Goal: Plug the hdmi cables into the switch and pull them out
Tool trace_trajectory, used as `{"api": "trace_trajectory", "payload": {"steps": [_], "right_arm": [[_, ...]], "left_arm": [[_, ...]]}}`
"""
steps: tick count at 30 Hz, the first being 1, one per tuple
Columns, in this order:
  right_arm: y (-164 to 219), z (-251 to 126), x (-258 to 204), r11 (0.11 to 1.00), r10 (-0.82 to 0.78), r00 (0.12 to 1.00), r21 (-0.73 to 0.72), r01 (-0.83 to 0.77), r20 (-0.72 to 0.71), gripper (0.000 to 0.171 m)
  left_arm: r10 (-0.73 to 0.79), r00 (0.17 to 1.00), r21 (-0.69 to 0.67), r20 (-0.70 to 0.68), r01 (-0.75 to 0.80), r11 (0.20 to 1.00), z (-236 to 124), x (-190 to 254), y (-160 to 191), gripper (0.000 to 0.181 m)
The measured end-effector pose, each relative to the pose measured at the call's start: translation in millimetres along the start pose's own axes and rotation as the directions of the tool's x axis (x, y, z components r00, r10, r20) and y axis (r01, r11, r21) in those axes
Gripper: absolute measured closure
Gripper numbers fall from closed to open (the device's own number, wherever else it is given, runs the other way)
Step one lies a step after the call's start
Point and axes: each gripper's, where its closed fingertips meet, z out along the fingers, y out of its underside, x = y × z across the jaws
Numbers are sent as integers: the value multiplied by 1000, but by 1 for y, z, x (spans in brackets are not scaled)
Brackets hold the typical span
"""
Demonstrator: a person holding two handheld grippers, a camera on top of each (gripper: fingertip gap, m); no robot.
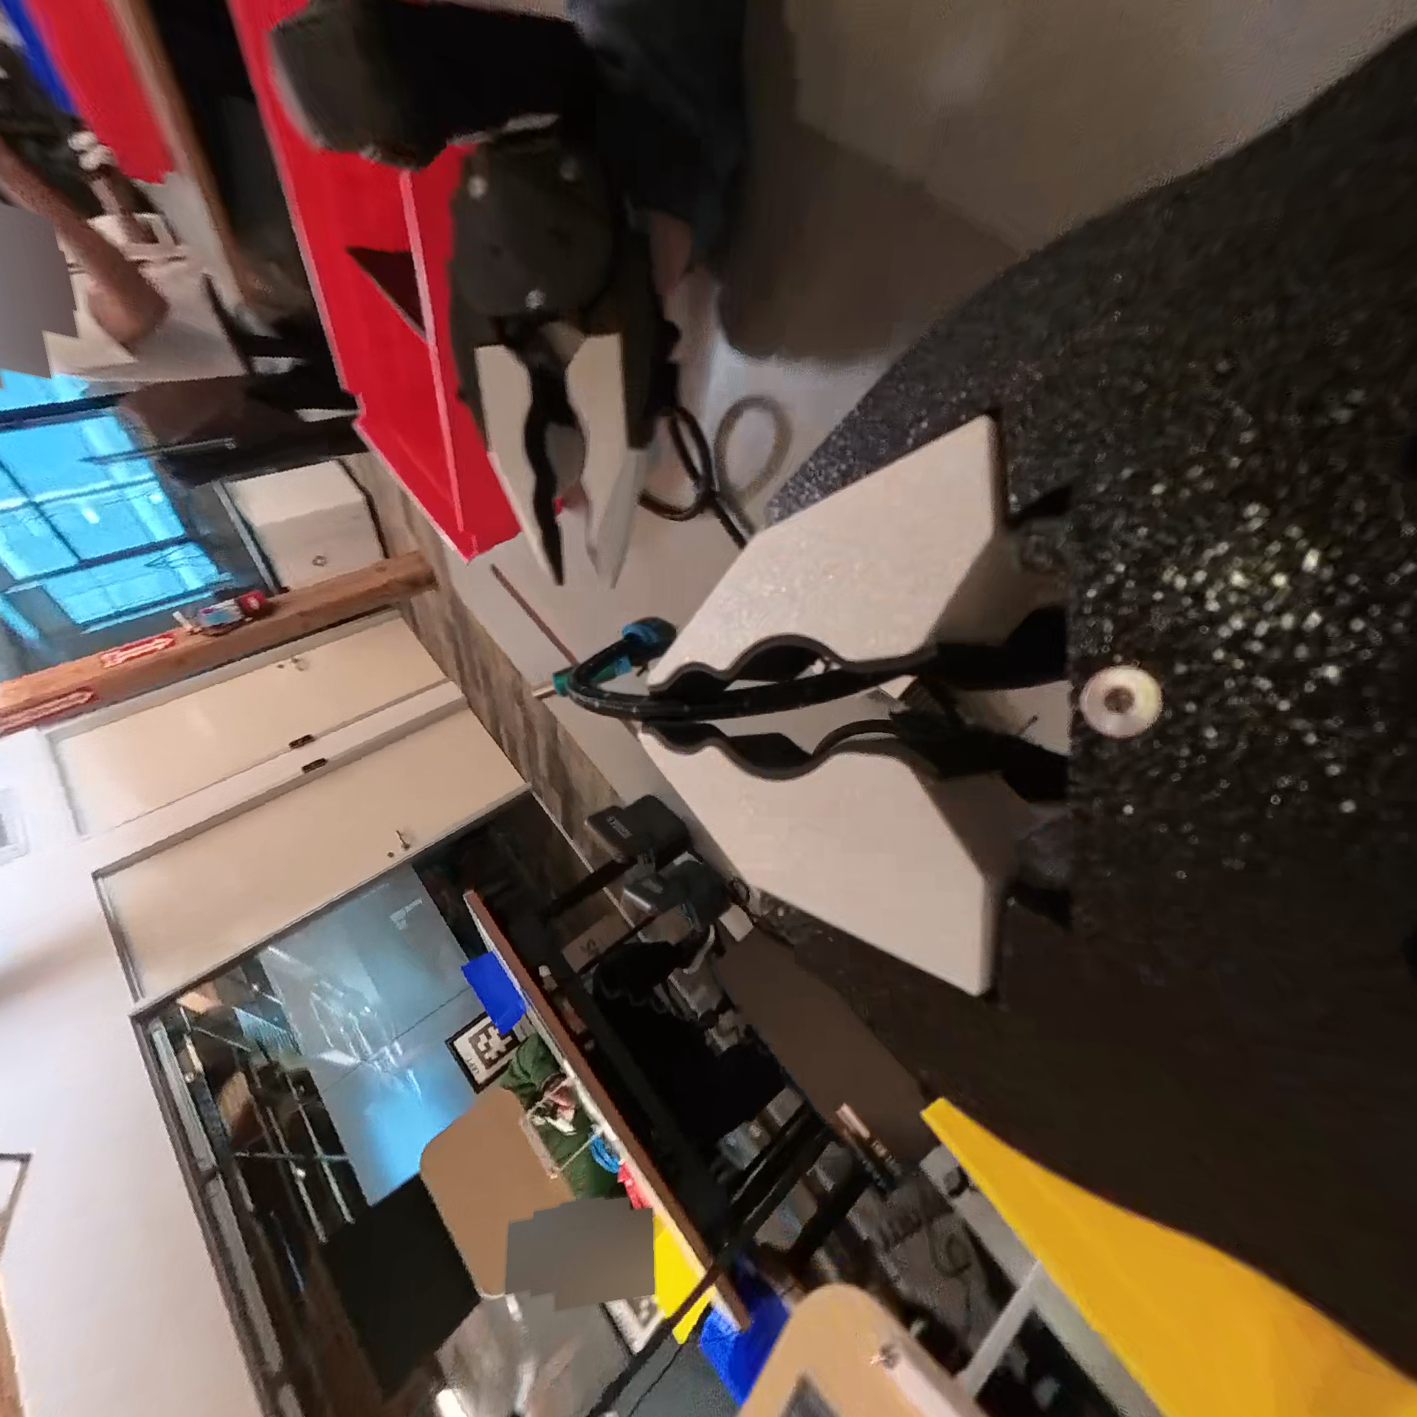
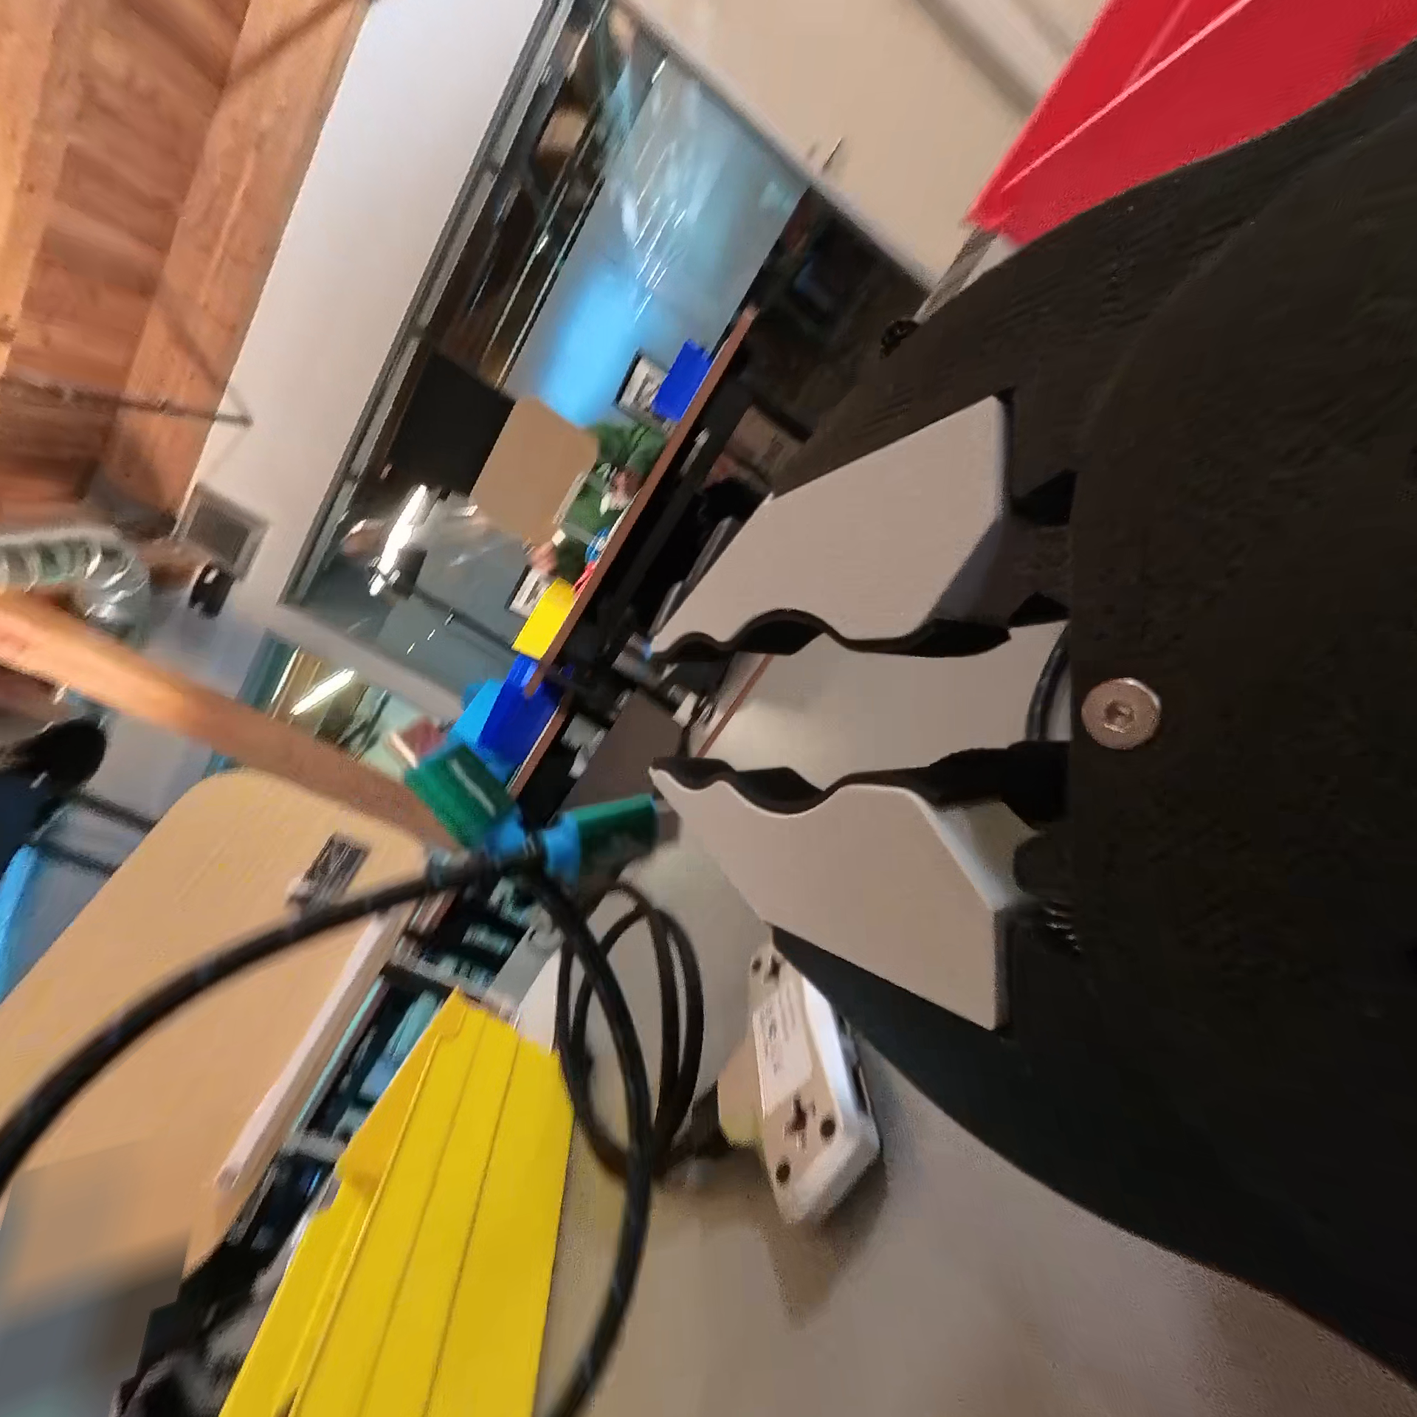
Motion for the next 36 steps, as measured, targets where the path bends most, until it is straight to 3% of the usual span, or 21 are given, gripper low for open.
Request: {"api": "trace_trajectory", "payload": {"steps": [7,14,17,20,23,25,26,28,31,33,36], "right_arm": [[20,-7,53,989,126,970,-54,-140,-206,153],[27,-7,57,985,143,968,-68,-160,-208,154],[27,-6,54,986,133,972,-74,-149,-194,154],[29,-5,52,984,142,973,-81,-159,-184,154],[31,-5,53,980,160,970,-86,-178,-181,154],[32,-5,53,977,176,968,-85,-193,-178,153],[32,-4,53,976,185,967,-86,-202,-176,153],[32,-4,51,972,204,965,-84,-220,-166,153],[34,-2,47,969,216,966,-92,-230,-143,153],[36,0,41,968,214,970,-110,-227,-118,153],[39,3,31,969,200,977,-136,-208,-72,153]], "left_arm": [[359,930,-108,-76,-366,924,17,65,28,177],[407,888,-138,-215,-440,888,25,120,47,178],[266,899,-203,-349,-350,914,29,145,63,177],[-7,878,-260,-478,-134,956,30,171,68,175],[-296,757,-281,-583,155,947,25,180,45,145],[-395,667,-250,-632,306,918,21,168,24,123],[-412,644,-208,-645,370,905,20,156,13,120],[-429,673,-109,-603,463,880,24,119,0,125],[-402,822,94,-403,474,875,36,49,-1,137],[-342,915,204,-215,384,901,43,8,10,143],[-206,978,238,-10,202,950,55,-24,32,147]]}}
